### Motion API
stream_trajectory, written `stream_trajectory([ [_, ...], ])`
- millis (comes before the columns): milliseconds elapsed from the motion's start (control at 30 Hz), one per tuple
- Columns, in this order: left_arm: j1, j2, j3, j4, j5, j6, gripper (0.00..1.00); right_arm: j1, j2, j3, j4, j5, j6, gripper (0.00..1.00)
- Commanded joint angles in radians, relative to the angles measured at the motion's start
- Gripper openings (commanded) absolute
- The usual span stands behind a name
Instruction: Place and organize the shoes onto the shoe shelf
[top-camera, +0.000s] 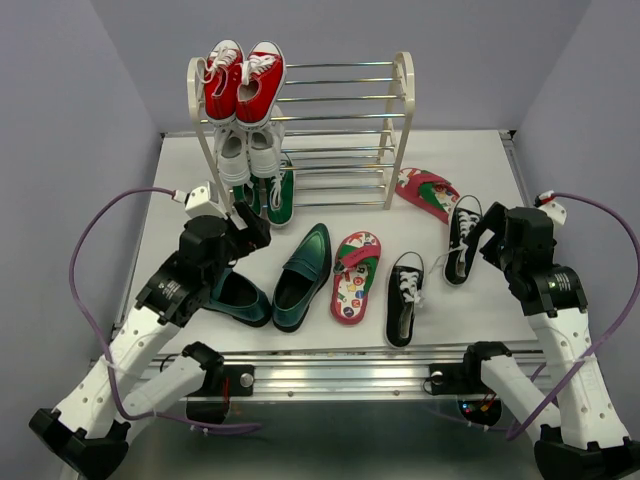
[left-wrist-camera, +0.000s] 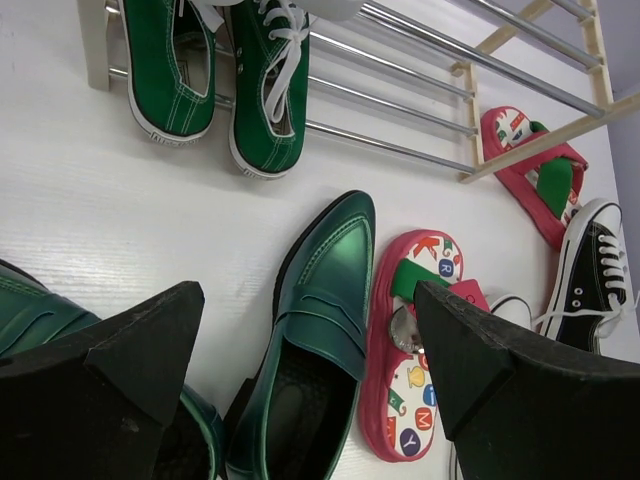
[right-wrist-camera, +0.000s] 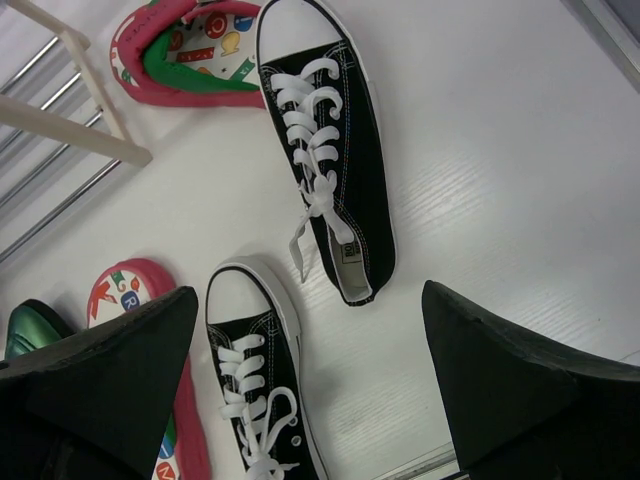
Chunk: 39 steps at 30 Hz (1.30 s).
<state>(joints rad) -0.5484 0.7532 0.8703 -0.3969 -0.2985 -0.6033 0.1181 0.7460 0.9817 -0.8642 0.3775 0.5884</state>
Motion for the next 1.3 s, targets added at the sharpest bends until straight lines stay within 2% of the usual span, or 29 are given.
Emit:
stream_trajectory([
  [0,-0.004,0.009,0.016,-0.005,-0.011,-0.015,0.99,-0.001,-0.007,0.009,0.004,0.028,0.014,1.0],
  [233,-0.007,0.086,-0.002,-0.016,0.064,-0.032,0.99,-0.001,0.006,0.0,-0.015,0.041,0.044,1.0],
  [333,-0.062,0.121,-0.01,0.035,0.102,-0.05,0.99,-0.001,0.026,-0.003,-0.032,0.044,0.044,1.0],
  [400,-0.125,0.146,-0.004,0.065,0.101,-0.065,0.99,-0.001,0.038,-0.009,-0.039,0.038,0.039,1.0],
  [500,-0.34,0.227,0.042,0.084,0.036,-0.088,0.99,-0.001,0.067,-0.028,-0.035,0.024,0.036,1.0],
  [600,-0.471,0.323,0.099,0.096,0.006,-0.093,0.99,-0.001,0.082,-0.055,-0.019,0.023,0.053,1.0],
  [633,-0.546,0.368,0.111,0.114,-0.004,-0.102,0.99,-0.001,0.087,-0.06,-0.007,0.027,0.062,1.0],
  [767,-0.691,0.491,0.186,0.171,0.002,-0.108,0.99,-0.001,0.124,-0.052,0.002,0.073,0.08,1.0],
  [967,-0.809,0.647,0.26,0.185,0.032,-0.141,0.99,-0.001,0.138,-0.06,0.036,0.043,0.073,1.0],
  [1167,-0.861,0.811,0.334,0.171,0.119,-0.138,0.99,-0.001,0.124,-0.095,0.066,0.05,0.042,1.0],
  [1267,-0.897,0.906,0.387,0.147,0.119,-0.13,0.99,-0.001,0.121,-0.109,0.083,0.026,0.036,1.0],
])
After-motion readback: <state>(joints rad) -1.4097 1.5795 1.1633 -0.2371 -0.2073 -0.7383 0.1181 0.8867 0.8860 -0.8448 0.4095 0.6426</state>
